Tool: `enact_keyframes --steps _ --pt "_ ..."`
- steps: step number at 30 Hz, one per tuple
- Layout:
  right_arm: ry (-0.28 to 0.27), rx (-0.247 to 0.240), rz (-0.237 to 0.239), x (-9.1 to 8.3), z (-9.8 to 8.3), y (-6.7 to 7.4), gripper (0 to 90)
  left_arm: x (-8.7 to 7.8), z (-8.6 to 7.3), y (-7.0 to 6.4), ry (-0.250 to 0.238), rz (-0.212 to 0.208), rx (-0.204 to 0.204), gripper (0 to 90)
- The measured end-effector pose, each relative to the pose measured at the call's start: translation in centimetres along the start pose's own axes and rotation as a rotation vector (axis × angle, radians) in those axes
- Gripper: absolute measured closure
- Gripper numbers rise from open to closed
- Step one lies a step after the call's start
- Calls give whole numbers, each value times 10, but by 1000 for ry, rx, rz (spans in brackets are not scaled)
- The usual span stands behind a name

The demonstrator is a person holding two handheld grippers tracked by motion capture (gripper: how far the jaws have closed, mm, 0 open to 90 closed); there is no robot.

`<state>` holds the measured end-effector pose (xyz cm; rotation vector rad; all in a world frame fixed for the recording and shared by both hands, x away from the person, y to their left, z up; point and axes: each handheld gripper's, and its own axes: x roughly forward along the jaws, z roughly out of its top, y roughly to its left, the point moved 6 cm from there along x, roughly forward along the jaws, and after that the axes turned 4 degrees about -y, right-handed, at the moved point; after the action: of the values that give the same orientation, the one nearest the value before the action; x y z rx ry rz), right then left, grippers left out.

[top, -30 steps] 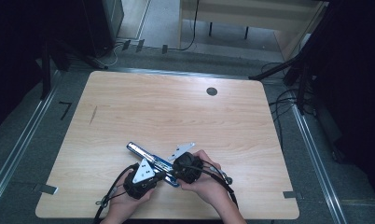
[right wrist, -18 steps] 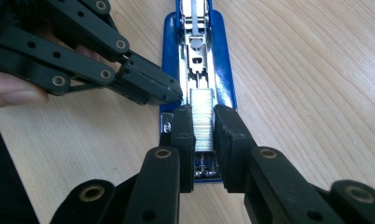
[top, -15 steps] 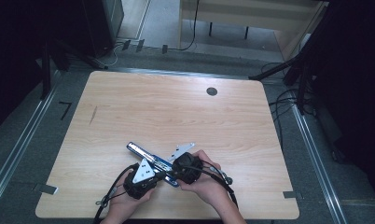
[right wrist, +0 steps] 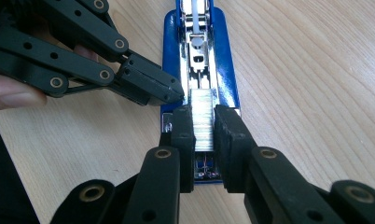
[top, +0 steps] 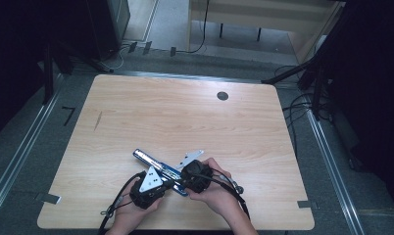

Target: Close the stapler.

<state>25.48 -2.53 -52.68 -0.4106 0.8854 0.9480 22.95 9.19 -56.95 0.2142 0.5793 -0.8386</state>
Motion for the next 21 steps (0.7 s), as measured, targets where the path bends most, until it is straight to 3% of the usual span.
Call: enact_keyframes --steps 21 --pt "12 -14 -11 3 -1 1 794 0 0 0 1 1 3 900"
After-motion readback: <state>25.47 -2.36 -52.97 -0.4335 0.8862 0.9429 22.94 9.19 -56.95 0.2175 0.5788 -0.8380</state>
